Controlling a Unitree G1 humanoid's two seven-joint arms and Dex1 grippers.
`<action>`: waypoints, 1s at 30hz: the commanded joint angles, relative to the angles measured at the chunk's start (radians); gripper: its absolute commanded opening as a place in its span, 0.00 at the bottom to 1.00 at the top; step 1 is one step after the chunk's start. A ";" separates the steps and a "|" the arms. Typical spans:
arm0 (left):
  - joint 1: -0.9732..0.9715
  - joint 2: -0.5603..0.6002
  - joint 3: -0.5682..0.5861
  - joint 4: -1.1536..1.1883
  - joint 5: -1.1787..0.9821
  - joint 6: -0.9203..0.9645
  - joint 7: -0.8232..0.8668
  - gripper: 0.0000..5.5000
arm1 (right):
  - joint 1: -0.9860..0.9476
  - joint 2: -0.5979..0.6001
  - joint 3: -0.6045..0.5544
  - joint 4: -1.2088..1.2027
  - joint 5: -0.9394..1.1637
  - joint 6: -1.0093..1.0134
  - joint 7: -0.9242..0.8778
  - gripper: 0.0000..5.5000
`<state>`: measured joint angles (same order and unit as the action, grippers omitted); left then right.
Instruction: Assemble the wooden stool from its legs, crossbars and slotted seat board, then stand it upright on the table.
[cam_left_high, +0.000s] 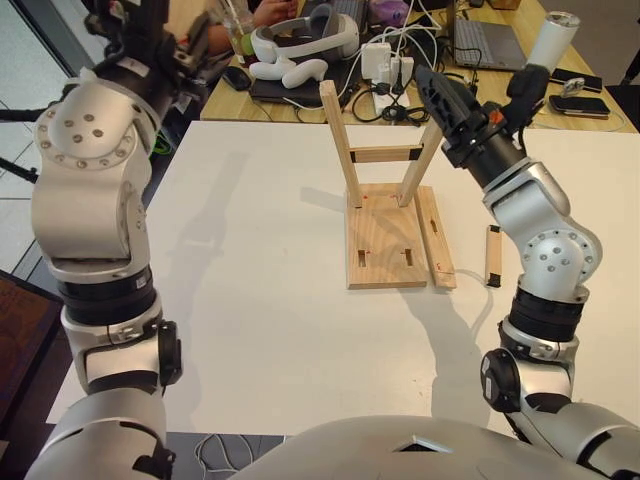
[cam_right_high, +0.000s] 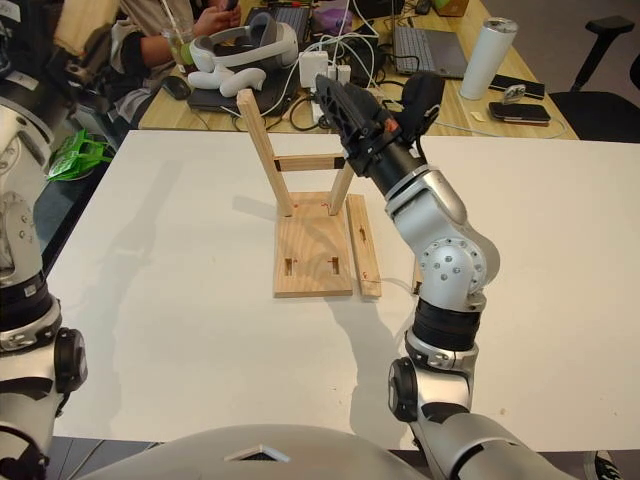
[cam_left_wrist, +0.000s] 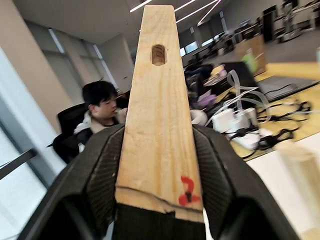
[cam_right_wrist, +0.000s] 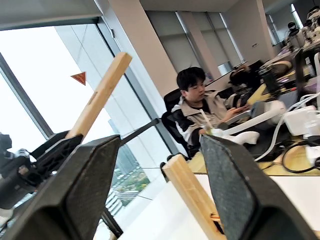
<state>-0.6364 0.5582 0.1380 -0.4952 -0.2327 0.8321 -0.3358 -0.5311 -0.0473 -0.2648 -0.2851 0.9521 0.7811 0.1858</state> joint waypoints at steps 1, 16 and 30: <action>0.031 -0.062 0.015 -0.110 -0.119 0.053 -0.031 0.37 | -0.027 -0.008 -0.058 -0.006 0.193 0.064 -0.039 0.54; 0.163 -0.223 0.003 -0.396 -0.430 0.309 0.075 0.37 | 0.447 -0.515 -0.208 -0.192 0.507 0.297 -0.005 0.54; 0.512 0.242 -0.379 -0.423 -0.275 0.126 -0.188 0.37 | 0.547 -0.581 0.009 0.022 -0.146 0.197 -0.093 0.54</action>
<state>-0.1350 0.7404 -0.1949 -0.9521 -0.5825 1.0326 -0.4910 0.0666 -0.6569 -0.2735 -0.3200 0.8365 0.9887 0.0907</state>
